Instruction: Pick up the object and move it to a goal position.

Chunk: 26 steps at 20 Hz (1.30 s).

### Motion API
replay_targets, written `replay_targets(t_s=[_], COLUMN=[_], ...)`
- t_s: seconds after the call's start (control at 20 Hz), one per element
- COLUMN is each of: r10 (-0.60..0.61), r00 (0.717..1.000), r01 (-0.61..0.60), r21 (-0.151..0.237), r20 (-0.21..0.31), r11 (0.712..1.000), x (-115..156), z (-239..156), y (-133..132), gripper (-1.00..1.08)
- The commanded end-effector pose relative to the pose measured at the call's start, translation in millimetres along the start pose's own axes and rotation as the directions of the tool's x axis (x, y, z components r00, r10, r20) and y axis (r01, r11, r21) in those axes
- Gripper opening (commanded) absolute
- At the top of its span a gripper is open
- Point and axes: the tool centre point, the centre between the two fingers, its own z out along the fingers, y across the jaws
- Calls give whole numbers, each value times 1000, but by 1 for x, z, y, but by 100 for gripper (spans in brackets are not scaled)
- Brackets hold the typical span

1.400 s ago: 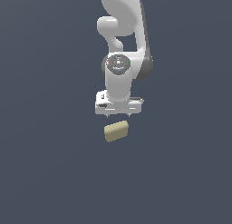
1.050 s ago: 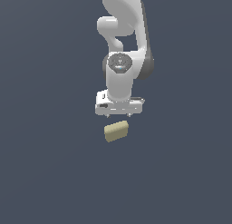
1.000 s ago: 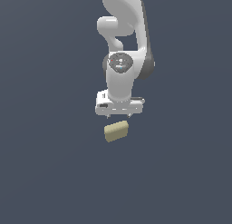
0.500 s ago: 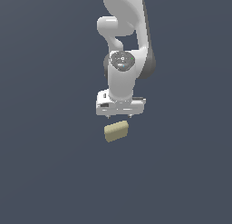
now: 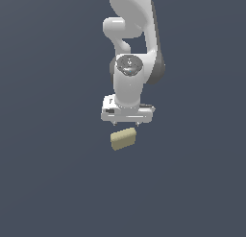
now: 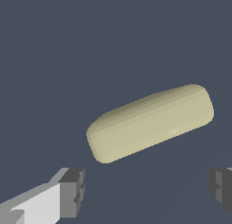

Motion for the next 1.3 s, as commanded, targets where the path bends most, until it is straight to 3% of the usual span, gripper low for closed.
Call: replay_targets(t_s=[0.0,0.3,0.6,0.9,1.25], r10=[39,168,331,486,649], r00=[999,986,944,874,761], r01=[-39,-168,-331,-486,-648], r21=[1,4,7,12,17], r20=[-1,-2,-4,-5,-6], r11=[999,986,944,874,761], x=[1,4,8,13,18], z=[0,1,2,3,4], y=[0,2,3,5,7], gripper=[100,100,100,100,100])
